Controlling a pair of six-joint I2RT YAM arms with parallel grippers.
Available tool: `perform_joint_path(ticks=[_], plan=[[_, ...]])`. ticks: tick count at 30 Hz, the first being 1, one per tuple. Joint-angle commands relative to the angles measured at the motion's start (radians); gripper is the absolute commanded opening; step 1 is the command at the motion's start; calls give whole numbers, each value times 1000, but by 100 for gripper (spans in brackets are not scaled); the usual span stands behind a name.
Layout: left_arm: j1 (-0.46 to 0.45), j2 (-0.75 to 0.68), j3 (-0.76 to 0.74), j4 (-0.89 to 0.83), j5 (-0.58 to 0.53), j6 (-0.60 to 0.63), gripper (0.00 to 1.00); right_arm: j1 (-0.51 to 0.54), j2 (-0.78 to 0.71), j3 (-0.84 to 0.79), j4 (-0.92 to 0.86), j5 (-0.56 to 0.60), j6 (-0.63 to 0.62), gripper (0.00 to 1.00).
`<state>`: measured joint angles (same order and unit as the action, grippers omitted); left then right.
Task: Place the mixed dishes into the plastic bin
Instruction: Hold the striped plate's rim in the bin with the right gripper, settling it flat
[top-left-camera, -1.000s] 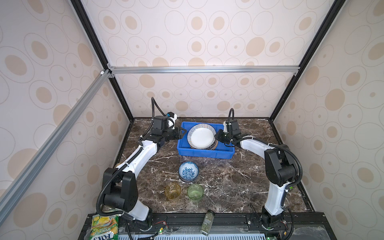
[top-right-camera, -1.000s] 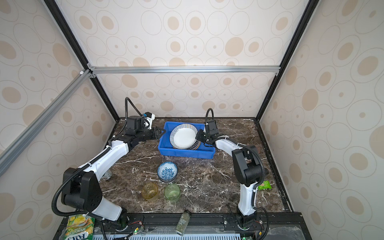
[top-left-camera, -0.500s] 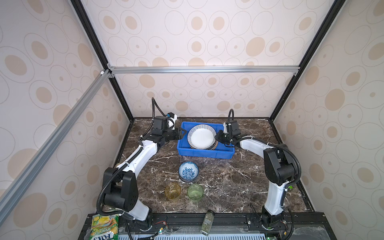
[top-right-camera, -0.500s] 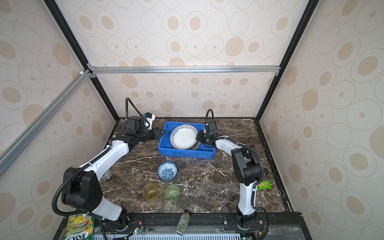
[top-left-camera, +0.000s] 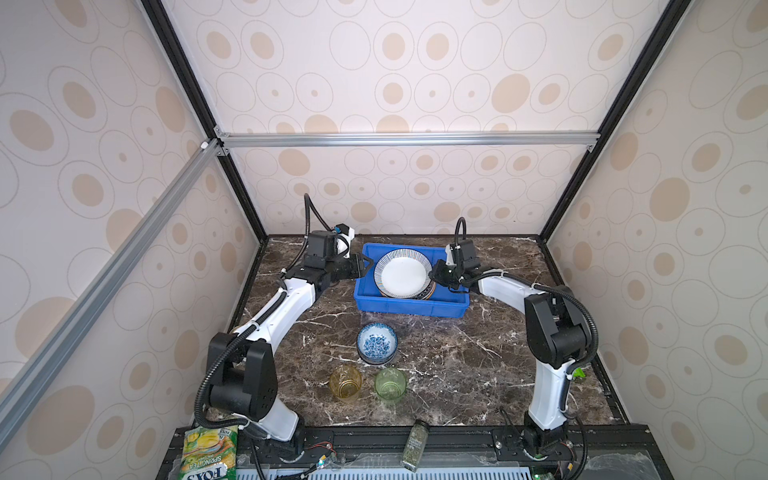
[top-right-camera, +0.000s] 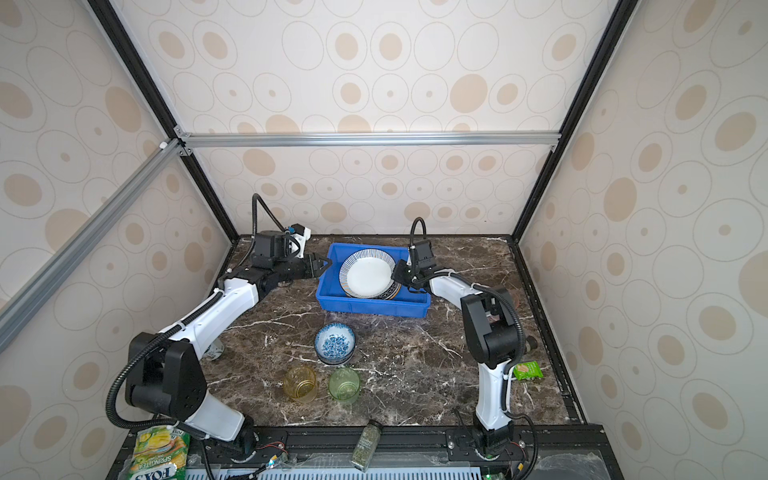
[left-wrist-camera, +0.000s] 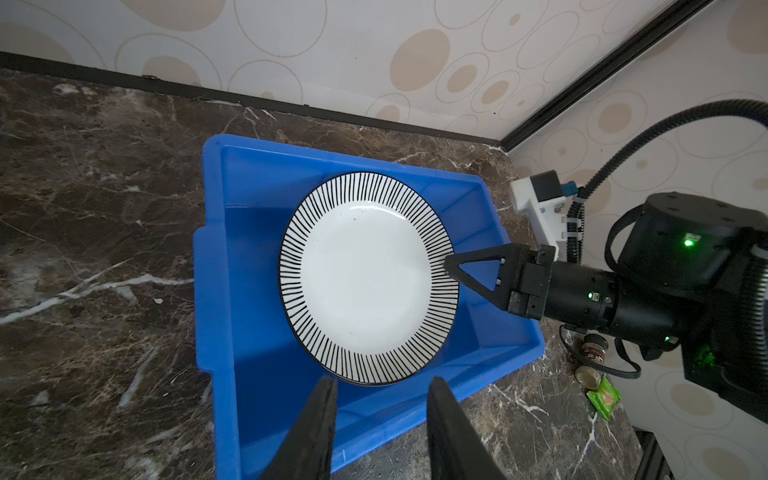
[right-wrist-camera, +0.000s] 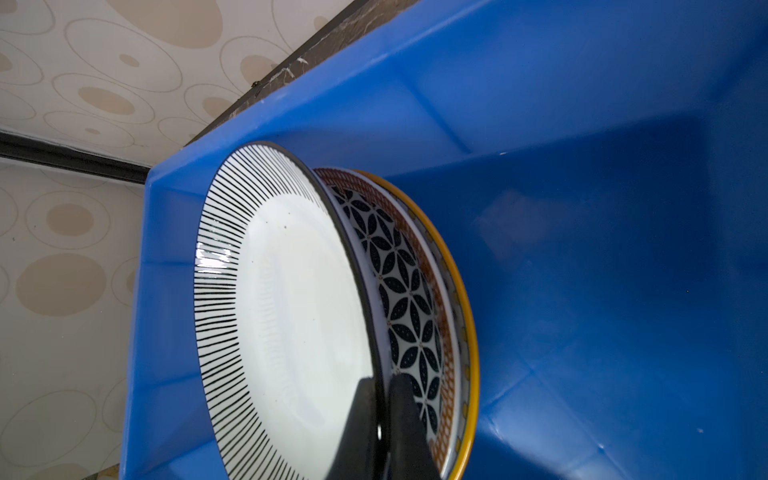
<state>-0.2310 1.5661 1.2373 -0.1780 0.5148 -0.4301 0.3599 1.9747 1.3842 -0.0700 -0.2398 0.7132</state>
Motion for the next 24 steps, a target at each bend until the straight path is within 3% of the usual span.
perform_joint_path(ticks=[1, 24], plan=[[9, 3, 37, -14, 4, 9, 37, 4, -6, 39, 43, -51, -9, 0], [9, -21, 22, -22, -10, 11, 37, -2, 40, 62, -36, -68, -4, 0]])
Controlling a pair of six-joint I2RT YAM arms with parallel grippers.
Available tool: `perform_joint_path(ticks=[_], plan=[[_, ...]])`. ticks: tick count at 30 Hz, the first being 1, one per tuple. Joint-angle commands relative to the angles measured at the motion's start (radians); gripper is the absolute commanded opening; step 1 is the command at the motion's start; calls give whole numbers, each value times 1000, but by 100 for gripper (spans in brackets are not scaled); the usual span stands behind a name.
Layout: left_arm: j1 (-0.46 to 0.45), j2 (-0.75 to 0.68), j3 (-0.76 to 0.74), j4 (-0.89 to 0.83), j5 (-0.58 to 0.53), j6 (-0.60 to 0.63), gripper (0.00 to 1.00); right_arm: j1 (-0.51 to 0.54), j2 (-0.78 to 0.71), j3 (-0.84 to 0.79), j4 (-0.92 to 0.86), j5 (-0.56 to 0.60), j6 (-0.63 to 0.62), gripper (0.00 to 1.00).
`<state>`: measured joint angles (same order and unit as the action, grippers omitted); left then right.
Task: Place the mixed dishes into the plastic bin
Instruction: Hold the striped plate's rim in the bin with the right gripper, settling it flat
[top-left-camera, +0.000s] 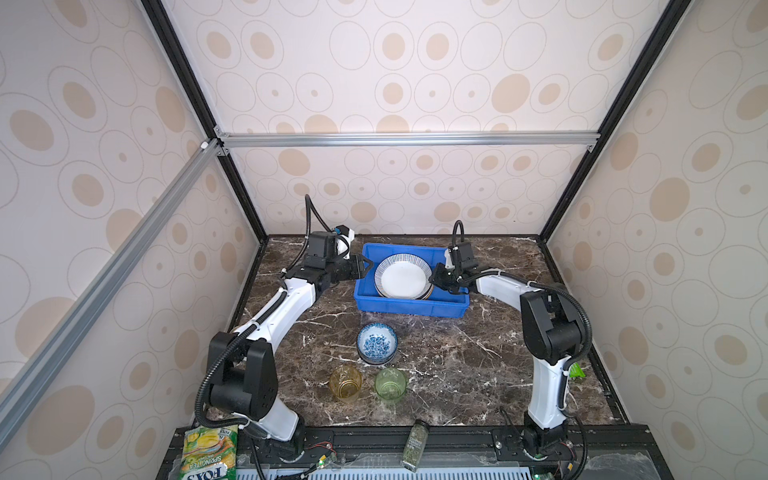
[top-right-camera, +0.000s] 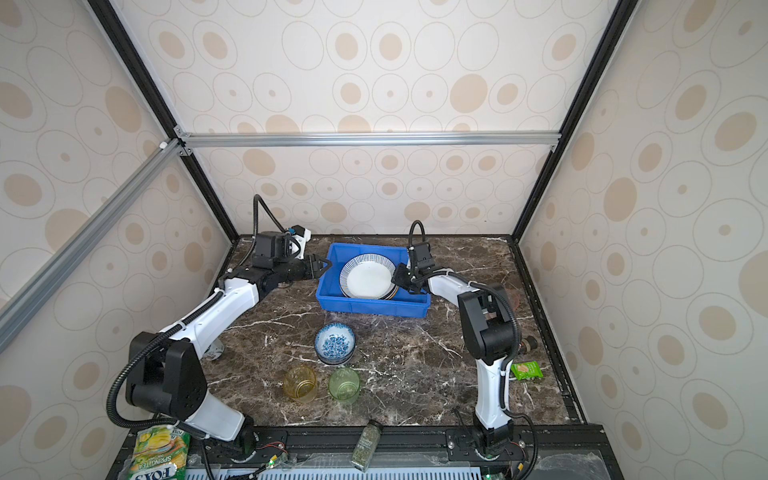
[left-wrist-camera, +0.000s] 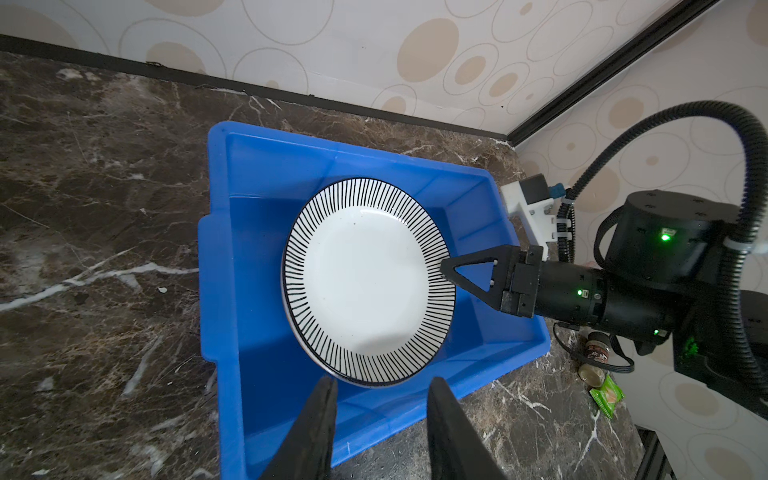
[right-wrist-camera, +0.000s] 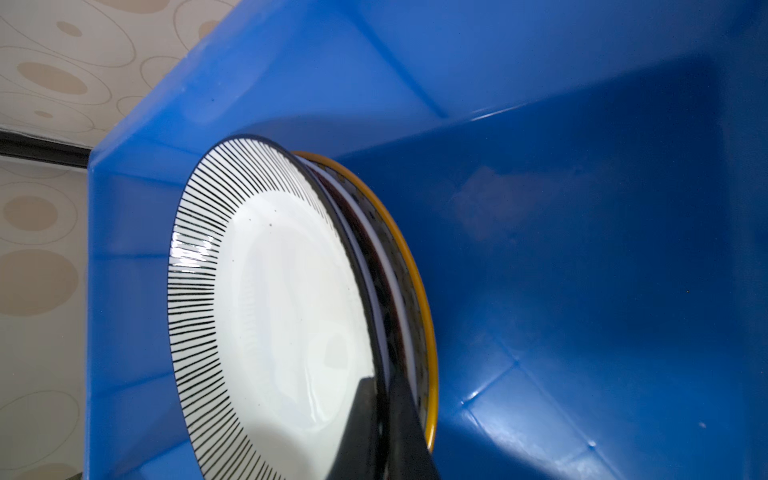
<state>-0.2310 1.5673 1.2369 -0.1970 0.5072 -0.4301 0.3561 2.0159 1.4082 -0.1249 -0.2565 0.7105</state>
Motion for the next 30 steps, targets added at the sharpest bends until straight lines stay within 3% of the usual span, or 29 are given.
perform_joint_path(ticks=[1, 17, 30], plan=[[8, -23, 21, -4, -1, 11, 37, -1, 1, 40, 18, -50, 0, 0], [9, -32, 18, -5, 5, 8, 37, -8, -1, 42, -16, -47, -16, 0], [8, -43, 15, -7, 5, 7, 38, -11, 10, 78, -78, -36, -16, 8]])
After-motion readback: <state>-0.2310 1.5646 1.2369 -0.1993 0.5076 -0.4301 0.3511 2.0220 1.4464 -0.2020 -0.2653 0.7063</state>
